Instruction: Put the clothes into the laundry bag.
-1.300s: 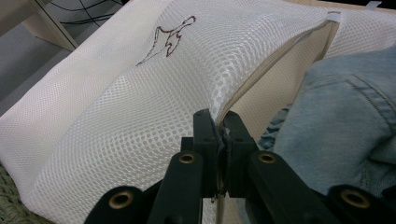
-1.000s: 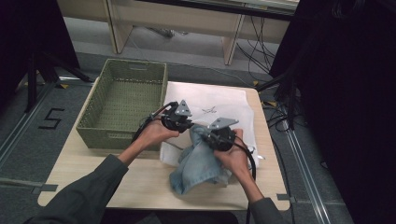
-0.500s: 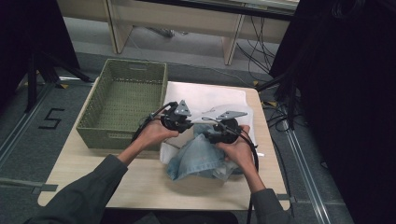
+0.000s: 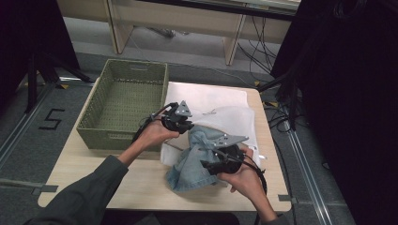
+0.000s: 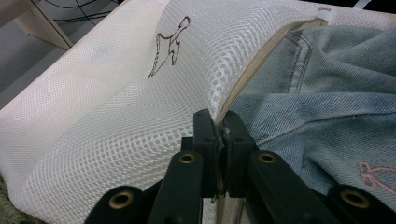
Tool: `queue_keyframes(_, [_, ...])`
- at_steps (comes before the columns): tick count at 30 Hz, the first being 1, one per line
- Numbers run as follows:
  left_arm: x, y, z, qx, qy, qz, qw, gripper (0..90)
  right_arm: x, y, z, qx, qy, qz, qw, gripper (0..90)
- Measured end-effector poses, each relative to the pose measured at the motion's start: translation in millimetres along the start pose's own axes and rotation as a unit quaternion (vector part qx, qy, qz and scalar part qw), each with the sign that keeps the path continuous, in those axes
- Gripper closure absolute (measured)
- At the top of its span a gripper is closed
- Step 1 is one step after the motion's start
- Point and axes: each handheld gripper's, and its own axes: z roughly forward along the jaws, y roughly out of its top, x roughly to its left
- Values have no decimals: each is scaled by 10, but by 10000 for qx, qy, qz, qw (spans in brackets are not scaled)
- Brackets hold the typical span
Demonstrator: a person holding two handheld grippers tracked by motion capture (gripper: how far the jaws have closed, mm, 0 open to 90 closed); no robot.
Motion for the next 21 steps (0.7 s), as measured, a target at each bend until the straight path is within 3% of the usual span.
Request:
queue_keyframes(2, [-4,2,4,8,-2,-7,10000,856,26,-116,101,277,8,138,9995,351])
queue_keyframes(5, [-14,2,19,33,-19,10,10000,857,24,-263,331,709,-17,19,9975,357])
queue_keyframes(7, [-30,7,22,45,-30,19,10000,857,-8,-335,480,771,-36,-105,9970,423])
queue_keyframes(9, [-53,12,28,58,-56,45,10000,858,-36,-327,522,671,-57,-116,9977,597])
queue_keyframes(11, [-74,19,31,63,-74,74,9999,859,-96,-258,502,634,136,-169,9977,798])
queue_keyframes(12, [-85,25,28,49,-67,94,9999,860,-127,-237,522,373,155,-170,9990,832])
queue_keyframes(15, [-105,54,-9,-5,-110,188,9998,861,-211,-79,437,101,-106,-167,9998,855])
queue_keyframes(16, [-116,65,-26,-29,-106,135,9998,862,-245,-23,404,31,-153,-161,9997,856])
queue_keyframes(17, [-113,74,-36,-51,-93,167,9998,861,-302,64,407,-301,-340,-131,9989,858])
queue_keyframes(18, [-110,88,-51,-49,-72,181,9998,862,-347,132,371,-193,-330,-103,9992,859])
queue_keyframes(21, [-99,92,-70,-41,-81,202,9998,862,-550,315,426,-332,-588,114,9977,862])
